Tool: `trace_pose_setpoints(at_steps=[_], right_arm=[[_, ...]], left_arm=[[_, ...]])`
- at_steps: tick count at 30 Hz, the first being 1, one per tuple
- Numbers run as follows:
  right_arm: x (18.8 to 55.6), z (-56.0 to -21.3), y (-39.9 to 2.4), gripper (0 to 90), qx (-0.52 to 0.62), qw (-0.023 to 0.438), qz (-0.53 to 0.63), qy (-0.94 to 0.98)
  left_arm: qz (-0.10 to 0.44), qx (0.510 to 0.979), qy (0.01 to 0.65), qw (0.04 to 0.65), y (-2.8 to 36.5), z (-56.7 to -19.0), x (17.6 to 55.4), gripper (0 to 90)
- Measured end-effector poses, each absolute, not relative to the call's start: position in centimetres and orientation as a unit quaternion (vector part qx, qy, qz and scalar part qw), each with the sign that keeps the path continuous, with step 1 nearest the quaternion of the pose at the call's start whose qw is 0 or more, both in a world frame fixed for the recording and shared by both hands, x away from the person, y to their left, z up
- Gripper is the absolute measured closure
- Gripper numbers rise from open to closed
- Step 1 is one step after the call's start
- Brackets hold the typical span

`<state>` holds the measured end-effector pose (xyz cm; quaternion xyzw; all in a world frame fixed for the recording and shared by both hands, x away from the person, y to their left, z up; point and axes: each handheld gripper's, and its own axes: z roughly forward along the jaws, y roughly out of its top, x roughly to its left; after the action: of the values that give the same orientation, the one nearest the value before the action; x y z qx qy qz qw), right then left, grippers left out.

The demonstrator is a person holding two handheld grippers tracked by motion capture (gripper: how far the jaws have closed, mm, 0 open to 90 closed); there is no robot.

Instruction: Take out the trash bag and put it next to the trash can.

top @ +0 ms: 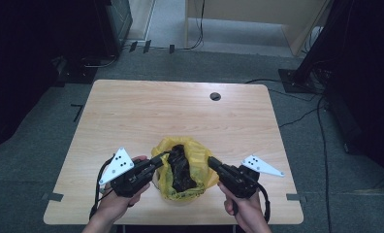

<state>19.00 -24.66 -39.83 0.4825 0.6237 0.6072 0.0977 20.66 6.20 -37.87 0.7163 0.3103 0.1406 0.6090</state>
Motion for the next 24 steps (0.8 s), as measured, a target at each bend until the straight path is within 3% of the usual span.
trace_pose_setpoints(at_steps=[9, 10, 11, 16, 22, 24], right_arm=[[17.2, -37.7, -20.3, 87.1, 0.406, 0.117, 0.619, 0.662], [17.1, -37.8, -19.8, 77.5, 0.387, 0.105, 0.62, 0.675], [17.1, -37.8, -19.8, 77.5, 0.387, 0.105, 0.62, 0.675], [16.2, -38.0, -18.7, 49.4, 0.339, 0.1, 0.607, 0.712], [15.9, -38.4, -18.4, 27.2, 0.304, 0.087, 0.587, 0.746], [15.8, -38.7, -18.3, 23.8, 0.293, 0.09, 0.575, 0.758]], left_arm=[[0.13, 0.71, 0.313, 0.618, 6.2, -37.8, 20.6, 88.5], [0.13, 0.709, 0.313, 0.618, 6.3, -37.8, 20.6, 88.3], [0.13, 0.709, 0.314, 0.618, 6.3, -37.8, 20.6, 88.3], [0.133, 0.71, 0.318, 0.614, 6.3, -37.9, 20.7, 88.2], [0.137, 0.706, 0.327, 0.613, 6.5, -37.9, 20.8, 87.8], [0.137, 0.705, 0.331, 0.613, 6.6, -37.9, 20.9, 87.9]])
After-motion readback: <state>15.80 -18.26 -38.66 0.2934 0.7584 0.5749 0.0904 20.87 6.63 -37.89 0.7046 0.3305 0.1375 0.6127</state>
